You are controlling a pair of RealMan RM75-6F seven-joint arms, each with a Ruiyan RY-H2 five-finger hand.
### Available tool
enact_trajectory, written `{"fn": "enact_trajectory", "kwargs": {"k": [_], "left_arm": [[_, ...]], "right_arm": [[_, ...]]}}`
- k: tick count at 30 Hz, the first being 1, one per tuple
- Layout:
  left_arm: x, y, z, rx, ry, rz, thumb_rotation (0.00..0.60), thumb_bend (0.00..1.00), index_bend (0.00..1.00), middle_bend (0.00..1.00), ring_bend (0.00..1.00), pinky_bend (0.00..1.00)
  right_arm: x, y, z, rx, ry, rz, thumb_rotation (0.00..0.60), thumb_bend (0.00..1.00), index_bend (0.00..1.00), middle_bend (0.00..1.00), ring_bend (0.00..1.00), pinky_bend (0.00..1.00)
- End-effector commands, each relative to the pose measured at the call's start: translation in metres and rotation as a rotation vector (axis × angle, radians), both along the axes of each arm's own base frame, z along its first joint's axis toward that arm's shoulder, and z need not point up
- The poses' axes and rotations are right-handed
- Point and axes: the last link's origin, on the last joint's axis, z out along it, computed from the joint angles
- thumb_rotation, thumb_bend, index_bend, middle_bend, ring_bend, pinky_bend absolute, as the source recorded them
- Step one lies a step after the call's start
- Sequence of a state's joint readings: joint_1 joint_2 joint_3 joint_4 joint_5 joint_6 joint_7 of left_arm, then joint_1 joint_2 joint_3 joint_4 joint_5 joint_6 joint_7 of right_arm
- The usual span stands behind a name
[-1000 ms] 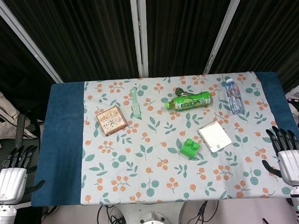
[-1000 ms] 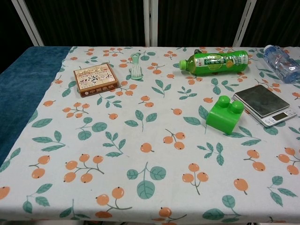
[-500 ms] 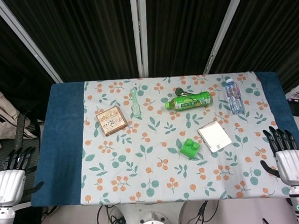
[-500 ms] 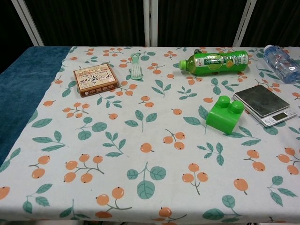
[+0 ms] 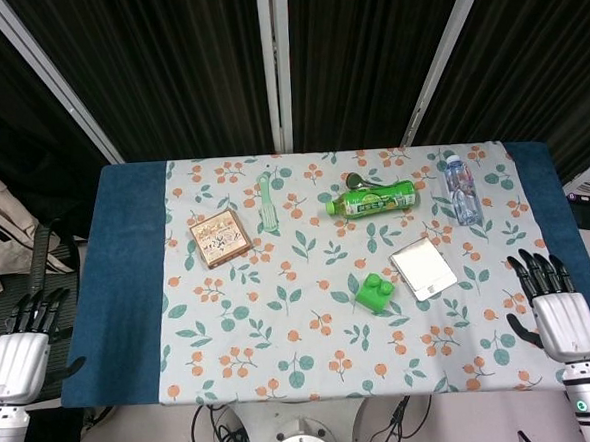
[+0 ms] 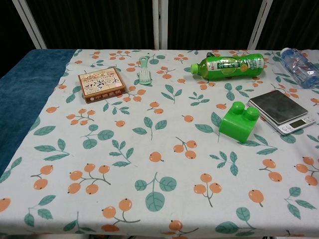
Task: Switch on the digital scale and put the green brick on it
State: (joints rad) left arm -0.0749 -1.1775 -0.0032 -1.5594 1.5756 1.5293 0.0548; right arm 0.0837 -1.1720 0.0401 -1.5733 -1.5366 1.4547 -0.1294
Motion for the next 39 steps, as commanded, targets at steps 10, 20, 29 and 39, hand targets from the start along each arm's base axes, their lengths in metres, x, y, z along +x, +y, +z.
{"fn": "enact_trajectory", "kwargs": {"k": [10, 20, 29, 39], "left_arm": [[0.0, -0.004, -0.004, -0.01, -0.001, 0.002, 0.6, 0.06, 0.06, 0.07, 0.0, 0.0], [-0.005, -0.006, -0.008, -0.025, -0.01, 0.014, 0.6, 0.06, 0.06, 0.07, 0.0, 0.0], [-0.011, -0.007, -0.008, -0.026, -0.02, 0.026, 0.6, 0.06, 0.06, 0.07, 0.0, 0.0], [-0.013, -0.008, -0.01, -0.03, -0.027, 0.027, 0.6, 0.06, 0.06, 0.07, 0.0, 0.0]], "right_arm": [[0.014, -0.009, -0.012, 0.109, 0.052, 0.042, 0.6, 0.36, 0.0, 0.0, 0.0, 0.0], [0.02, -0.016, -0.042, 0.308, 0.154, -0.027, 0.6, 0.23, 0.0, 0.12, 0.02, 0.0], [0.026, -0.029, -0.063, 0.351, 0.206, -0.04, 0.6, 0.29, 0.0, 0.49, 0.37, 0.12], [0.031, -0.039, -0.07, 0.431, 0.197, -0.076, 0.6, 0.42, 0.0, 0.7, 0.53, 0.36]]}}
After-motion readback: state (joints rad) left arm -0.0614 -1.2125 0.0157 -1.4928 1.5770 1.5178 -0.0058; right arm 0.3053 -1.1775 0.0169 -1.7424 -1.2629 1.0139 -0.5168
